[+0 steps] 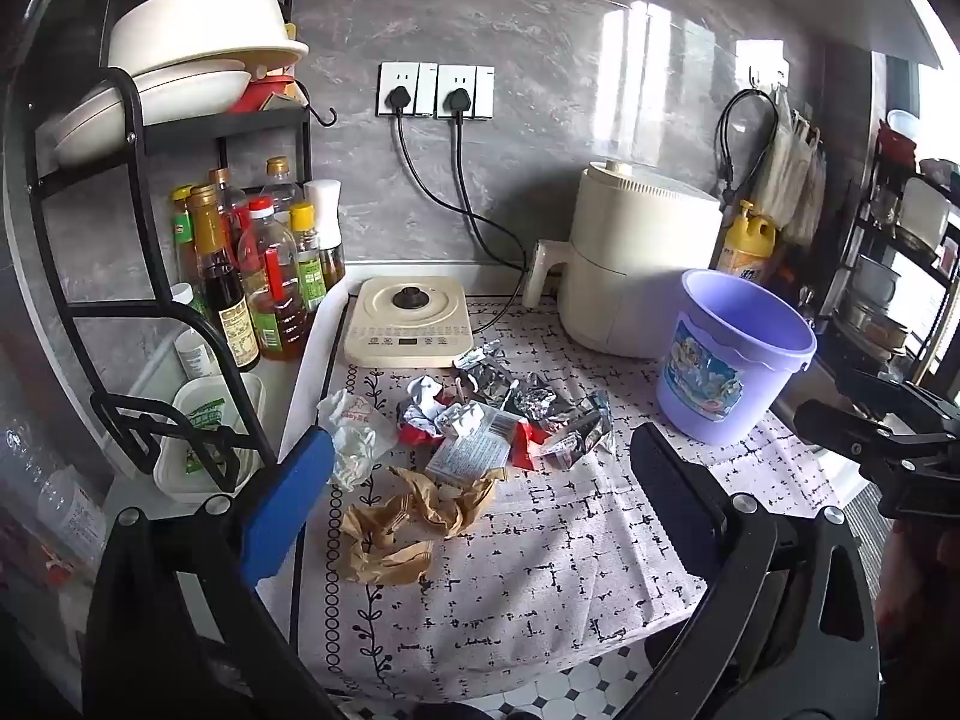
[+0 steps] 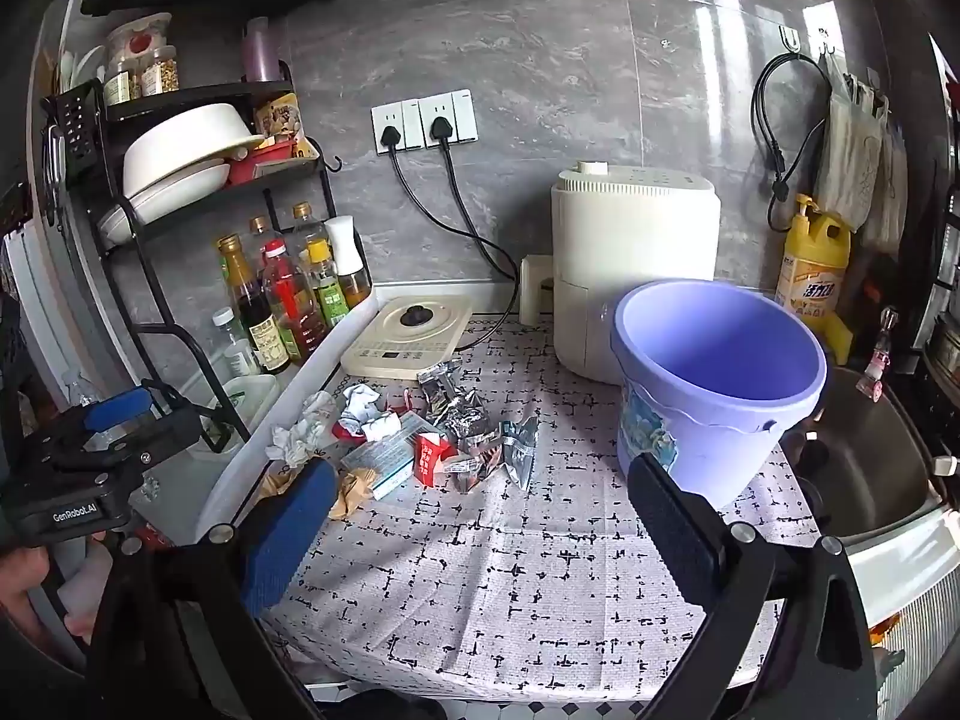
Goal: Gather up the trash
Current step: 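Move both tools toward the crumpled brown paper on the cloth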
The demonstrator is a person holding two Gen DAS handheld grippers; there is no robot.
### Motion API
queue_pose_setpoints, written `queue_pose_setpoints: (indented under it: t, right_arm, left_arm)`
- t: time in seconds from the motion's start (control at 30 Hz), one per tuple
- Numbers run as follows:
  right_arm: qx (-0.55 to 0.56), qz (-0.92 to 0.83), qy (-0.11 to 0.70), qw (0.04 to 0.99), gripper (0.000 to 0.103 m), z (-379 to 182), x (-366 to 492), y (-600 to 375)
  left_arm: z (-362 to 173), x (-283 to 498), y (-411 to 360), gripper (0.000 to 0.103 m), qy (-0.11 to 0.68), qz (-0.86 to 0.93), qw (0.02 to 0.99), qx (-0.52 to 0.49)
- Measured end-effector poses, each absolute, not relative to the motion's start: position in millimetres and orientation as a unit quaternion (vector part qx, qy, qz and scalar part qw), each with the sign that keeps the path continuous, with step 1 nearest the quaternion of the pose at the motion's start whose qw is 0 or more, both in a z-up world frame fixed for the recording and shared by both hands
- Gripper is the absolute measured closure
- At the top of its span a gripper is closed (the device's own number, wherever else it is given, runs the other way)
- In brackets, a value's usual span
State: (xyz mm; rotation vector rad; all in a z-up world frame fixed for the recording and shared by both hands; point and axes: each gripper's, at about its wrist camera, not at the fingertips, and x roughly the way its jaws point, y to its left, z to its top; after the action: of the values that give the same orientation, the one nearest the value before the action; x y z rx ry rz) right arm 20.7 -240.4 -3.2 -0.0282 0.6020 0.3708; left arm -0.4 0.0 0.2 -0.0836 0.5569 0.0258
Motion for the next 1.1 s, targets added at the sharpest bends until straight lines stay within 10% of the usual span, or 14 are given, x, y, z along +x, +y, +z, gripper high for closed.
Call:
queue_pose_setpoints:
  t: [1.1]
  right_arm:
    - [-0.006, 0.182, 0.299, 0.937, 0.008, -7.5, 33.1, -222.9]
  left_arm:
    - [-2.8, 5.7, 19.7, 0.005, 0.28, 0.012, 0.959, -0.033]
